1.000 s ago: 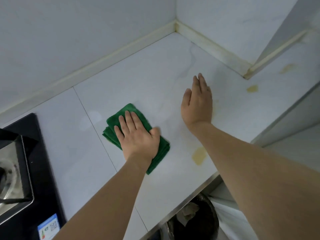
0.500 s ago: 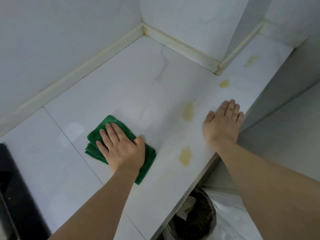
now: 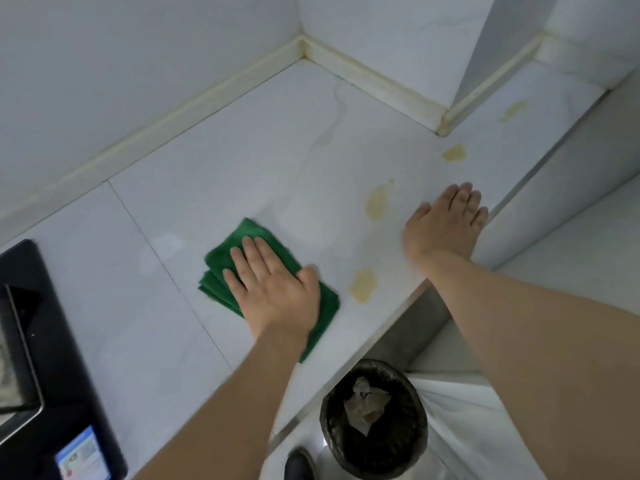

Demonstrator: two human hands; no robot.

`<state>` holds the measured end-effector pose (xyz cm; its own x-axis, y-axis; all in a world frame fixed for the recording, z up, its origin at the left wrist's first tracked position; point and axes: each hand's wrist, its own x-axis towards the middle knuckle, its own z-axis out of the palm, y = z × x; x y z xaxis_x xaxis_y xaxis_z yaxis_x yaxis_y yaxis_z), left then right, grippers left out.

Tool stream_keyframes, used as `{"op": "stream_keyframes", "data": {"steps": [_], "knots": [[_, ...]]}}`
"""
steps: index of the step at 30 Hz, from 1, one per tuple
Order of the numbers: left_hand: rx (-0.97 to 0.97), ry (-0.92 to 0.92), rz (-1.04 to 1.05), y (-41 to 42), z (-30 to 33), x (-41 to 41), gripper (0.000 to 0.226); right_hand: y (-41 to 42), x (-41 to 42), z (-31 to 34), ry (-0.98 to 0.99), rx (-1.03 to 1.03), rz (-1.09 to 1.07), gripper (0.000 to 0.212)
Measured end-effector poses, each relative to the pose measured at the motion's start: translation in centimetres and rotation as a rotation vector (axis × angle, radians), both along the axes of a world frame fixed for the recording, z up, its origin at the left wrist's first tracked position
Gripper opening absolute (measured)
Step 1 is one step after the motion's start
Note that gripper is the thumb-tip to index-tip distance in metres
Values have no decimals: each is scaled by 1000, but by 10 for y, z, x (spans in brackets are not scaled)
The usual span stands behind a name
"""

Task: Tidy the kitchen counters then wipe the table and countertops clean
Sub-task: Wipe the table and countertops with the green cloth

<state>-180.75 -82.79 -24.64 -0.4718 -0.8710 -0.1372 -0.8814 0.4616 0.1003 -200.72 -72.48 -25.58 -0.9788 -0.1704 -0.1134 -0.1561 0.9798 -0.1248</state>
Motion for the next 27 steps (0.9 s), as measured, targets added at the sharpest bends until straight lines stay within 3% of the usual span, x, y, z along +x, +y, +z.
{"op": "stream_keyframes", "data": {"steps": [5, 19, 27], "knots": [[59, -16, -98, 59, -2, 10, 83, 2, 1, 4, -24, -39, 1, 62], [-7, 14, -40, -55, -6, -44, 81, 0, -5, -8, 9, 24, 23, 63], [-5, 6, -49, -10, -2, -38, 80, 1, -2, -5, 2, 3, 23, 63]]}}
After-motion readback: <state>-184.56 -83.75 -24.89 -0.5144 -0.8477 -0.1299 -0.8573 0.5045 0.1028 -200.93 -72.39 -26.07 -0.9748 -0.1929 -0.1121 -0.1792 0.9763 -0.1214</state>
